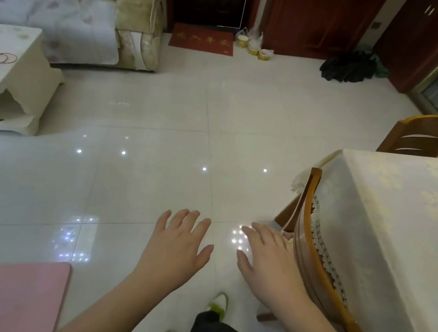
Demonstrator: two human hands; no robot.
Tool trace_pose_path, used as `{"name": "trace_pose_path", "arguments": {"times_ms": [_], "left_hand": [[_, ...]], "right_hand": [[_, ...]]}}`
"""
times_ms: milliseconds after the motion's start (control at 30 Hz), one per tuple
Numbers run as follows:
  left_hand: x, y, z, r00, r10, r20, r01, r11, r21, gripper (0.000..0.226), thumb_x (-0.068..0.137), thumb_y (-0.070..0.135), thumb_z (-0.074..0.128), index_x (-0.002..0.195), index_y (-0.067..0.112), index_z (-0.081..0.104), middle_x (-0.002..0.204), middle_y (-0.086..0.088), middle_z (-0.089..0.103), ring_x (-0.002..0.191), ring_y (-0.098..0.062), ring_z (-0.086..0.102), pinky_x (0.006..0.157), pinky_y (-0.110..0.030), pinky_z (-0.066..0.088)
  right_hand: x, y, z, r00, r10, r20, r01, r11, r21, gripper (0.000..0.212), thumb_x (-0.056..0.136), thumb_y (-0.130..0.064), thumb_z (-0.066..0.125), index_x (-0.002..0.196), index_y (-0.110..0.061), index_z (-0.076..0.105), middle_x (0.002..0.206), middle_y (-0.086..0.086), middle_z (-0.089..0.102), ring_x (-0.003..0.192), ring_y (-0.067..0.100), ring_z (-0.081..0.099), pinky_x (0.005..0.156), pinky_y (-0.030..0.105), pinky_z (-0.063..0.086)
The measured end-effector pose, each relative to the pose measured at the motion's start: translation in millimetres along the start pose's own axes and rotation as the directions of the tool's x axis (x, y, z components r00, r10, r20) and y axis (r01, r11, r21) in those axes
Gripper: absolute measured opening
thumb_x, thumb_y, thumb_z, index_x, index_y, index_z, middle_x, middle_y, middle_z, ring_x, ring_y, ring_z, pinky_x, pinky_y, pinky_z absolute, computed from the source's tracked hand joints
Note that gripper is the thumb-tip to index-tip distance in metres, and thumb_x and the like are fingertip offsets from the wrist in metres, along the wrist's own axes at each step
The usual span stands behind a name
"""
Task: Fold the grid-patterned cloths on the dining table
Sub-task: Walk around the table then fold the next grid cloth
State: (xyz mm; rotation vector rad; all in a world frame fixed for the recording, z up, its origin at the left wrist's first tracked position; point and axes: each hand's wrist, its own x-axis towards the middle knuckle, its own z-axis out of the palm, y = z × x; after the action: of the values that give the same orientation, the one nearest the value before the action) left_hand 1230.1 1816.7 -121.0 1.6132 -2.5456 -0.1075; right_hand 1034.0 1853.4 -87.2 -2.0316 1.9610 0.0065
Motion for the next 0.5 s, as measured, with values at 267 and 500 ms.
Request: {"name": "trace_pose_path", "arguments": {"times_ms": [267, 500], "left_hand": [[104, -10, 7, 0.997, 0.060, 0.041, -0.062, 0.996, 0.058, 0.057, 0.088, 0.058, 0.035, 0.120, 0.021, 0.065, 0.117, -0.003, 0.067, 0.109, -0.024, 0.064, 0.093, -0.048, 0.049], [201, -22, 3, 0.994, 0.029, 0.101, -0.041, 0.993, 0.114, 0.061, 0.089, 0.060, 0.030, 0.121, 0.020, 0.064, 0.117, -0.003, 0.067, 0.106, -0.025, 0.065, 0.092, -0.050, 0.050]], "right_hand": [[88, 48, -6, 0.997, 0.071, -0.035, -0.069, 0.996, 0.052, 0.050, 0.100, -0.043, 0.032, 0.147, -0.028, 0.032, 0.151, -0.008, 0.035, 0.140, 0.011, 0.029, 0.116, 0.031, 0.022], [171, 82, -33, 0.995, 0.087, -0.044, -0.083, 0.993, 0.084, 0.049, 0.101, -0.044, 0.025, 0.146, -0.028, 0.035, 0.151, -0.006, 0.036, 0.139, 0.013, 0.032, 0.115, 0.033, 0.022]]}}
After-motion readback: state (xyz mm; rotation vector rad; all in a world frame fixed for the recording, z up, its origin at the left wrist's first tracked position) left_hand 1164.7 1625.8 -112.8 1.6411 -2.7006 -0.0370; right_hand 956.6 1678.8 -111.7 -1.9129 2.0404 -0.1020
